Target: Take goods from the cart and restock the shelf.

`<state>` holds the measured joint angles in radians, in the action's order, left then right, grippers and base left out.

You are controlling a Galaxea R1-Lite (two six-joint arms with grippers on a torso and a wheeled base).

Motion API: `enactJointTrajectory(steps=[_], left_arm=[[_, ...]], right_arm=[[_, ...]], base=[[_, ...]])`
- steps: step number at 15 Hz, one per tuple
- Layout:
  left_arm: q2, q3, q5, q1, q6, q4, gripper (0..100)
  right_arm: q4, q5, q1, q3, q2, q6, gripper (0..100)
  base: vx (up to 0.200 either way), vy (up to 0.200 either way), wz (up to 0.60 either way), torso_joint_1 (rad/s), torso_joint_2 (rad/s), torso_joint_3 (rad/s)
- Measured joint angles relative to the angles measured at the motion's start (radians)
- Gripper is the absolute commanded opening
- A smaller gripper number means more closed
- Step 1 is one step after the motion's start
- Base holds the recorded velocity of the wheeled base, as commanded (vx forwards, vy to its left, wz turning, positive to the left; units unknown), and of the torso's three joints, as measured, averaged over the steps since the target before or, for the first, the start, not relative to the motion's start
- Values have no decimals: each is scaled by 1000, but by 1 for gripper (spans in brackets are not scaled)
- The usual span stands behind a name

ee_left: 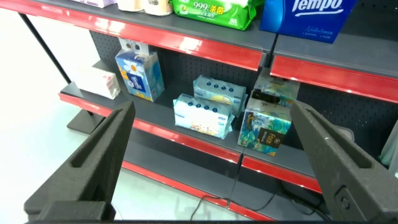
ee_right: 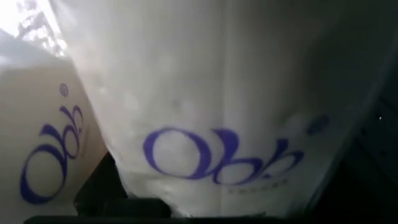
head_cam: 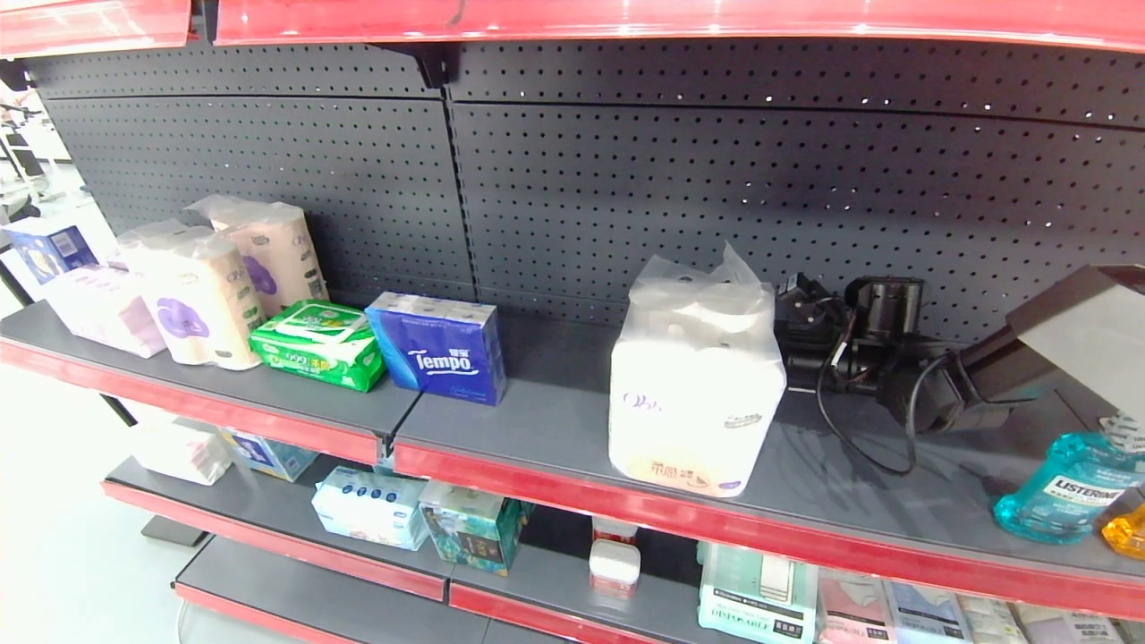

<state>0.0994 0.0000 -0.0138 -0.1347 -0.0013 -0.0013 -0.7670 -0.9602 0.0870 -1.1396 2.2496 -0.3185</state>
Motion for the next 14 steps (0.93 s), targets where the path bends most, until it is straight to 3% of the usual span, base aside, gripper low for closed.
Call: enactJointTrajectory(steps=[14], left_arm=[[0, 0, 1, 0, 0, 0, 100]], right_arm=[[5, -9, -63, 80, -14, -120, 0]], base=[[0, 0, 0, 0, 0, 0]])
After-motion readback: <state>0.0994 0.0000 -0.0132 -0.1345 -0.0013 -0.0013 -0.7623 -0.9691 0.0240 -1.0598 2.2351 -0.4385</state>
